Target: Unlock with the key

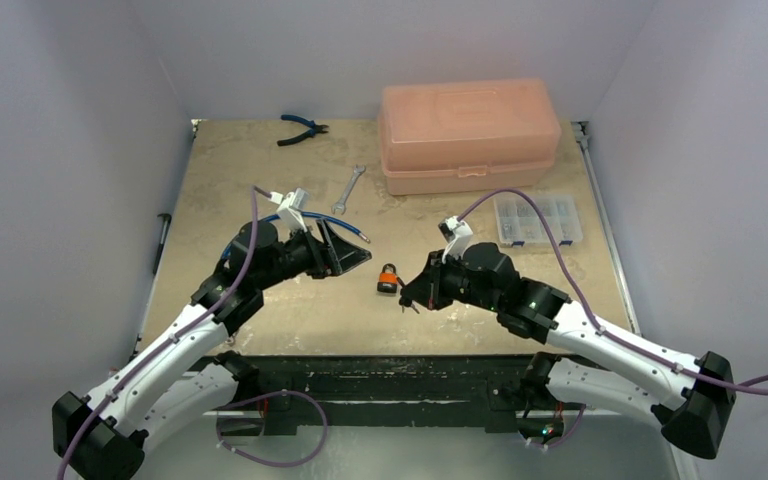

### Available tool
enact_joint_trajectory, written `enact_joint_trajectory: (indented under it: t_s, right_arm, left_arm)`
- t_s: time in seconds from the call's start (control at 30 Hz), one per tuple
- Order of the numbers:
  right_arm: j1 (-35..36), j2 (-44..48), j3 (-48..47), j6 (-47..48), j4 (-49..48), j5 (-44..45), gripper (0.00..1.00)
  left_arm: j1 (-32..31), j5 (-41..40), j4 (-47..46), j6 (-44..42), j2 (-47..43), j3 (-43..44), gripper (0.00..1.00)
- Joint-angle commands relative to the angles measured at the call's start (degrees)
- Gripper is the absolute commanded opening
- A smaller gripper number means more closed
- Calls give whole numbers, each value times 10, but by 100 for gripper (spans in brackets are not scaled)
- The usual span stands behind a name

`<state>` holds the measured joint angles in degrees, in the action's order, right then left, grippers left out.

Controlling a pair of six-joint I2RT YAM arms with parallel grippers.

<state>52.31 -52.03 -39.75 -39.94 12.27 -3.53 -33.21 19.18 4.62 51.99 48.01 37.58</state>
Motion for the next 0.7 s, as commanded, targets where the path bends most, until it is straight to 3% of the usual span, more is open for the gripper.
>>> enact_joint_trajectory:
  t_s: [0.0, 0.67]
  right_arm:
    - [-3, -6, -30, -2, -9, 19, 0]
    - [-3, -15, -41, 5, 1, 32, 0]
  left_arm:
    - [-11, 13, -80, 32, 7, -18, 74]
    - [-75, -27, -132, 43, 67, -20, 64]
